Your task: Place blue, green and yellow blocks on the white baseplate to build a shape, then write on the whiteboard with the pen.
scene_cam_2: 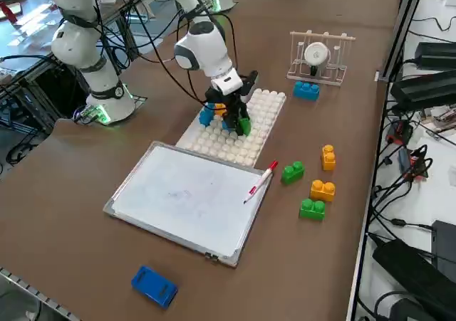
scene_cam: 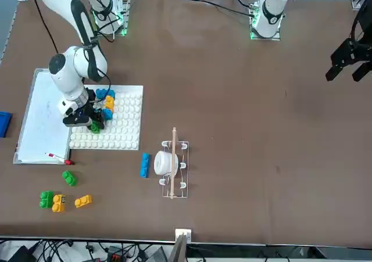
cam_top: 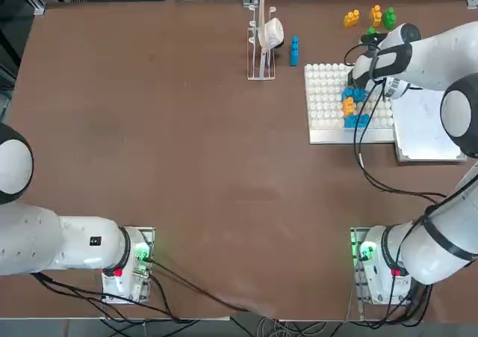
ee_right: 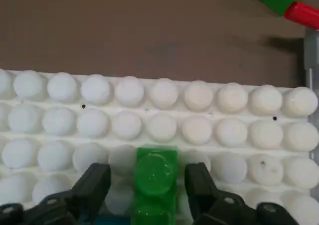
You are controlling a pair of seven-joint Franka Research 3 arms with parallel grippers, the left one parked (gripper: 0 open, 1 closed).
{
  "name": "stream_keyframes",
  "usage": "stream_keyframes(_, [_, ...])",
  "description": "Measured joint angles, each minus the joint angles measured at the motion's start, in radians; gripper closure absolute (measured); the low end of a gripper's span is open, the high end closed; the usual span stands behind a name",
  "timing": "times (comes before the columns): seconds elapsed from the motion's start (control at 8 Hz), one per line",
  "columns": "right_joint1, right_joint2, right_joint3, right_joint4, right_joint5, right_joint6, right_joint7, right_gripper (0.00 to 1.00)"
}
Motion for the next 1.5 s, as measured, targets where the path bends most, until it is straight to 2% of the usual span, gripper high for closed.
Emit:
stream_keyframes(0.12, [0.003, -0.003, 0.000, 0.004, 0.000, 0.000, 0.000, 0.00])
stream_keyframes(0.62, [0.006, -0.061, -0.002, 0.022, 0.000, -0.023, 0.000, 0.00])
stream_keyframes(1.0, [0.024, -0.080, 0.002, 0.159, 0.001, -0.213, 0.074, 0.00])
stream_keyframes(1.25, [0.074, -0.035, 0.006, 0.290, 0.001, -0.297, 0.230, 0.00])
stream_keyframes(1.5, [0.140, 0.077, 0.009, 0.412, 0.001, -0.300, 0.405, 0.00])
